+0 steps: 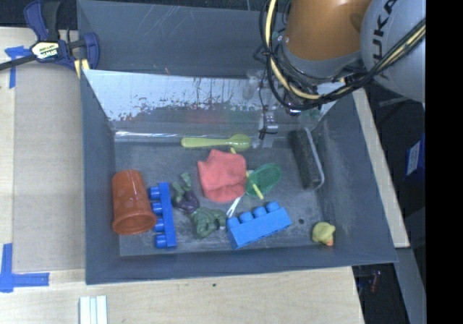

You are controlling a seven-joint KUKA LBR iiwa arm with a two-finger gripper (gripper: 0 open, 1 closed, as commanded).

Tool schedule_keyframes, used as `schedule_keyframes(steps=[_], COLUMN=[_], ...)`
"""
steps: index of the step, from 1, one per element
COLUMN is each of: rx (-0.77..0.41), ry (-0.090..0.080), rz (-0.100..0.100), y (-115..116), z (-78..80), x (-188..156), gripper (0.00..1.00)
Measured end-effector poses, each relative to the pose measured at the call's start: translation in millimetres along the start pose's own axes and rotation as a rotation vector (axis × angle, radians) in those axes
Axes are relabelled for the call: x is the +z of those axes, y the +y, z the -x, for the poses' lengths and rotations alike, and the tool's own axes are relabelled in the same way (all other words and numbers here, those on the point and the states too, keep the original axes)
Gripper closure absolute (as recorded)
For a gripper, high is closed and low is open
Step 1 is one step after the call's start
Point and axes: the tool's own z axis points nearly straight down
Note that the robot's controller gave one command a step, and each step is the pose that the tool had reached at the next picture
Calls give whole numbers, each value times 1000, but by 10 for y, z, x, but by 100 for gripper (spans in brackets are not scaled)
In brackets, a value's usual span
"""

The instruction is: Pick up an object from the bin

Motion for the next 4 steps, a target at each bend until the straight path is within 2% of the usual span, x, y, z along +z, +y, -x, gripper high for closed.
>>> schedule_keyframes(steps=[1, 2, 3, 4], rx=[0, -53, -59, -59], ry=[-8, 0, -25, -24], rz=[0, 1, -1, -1], y=[1, 518, 1149, 1149], z=[6, -463, -425, -425], x=[-52, 704, 654, 654], gripper=[0, 0, 100, 100])
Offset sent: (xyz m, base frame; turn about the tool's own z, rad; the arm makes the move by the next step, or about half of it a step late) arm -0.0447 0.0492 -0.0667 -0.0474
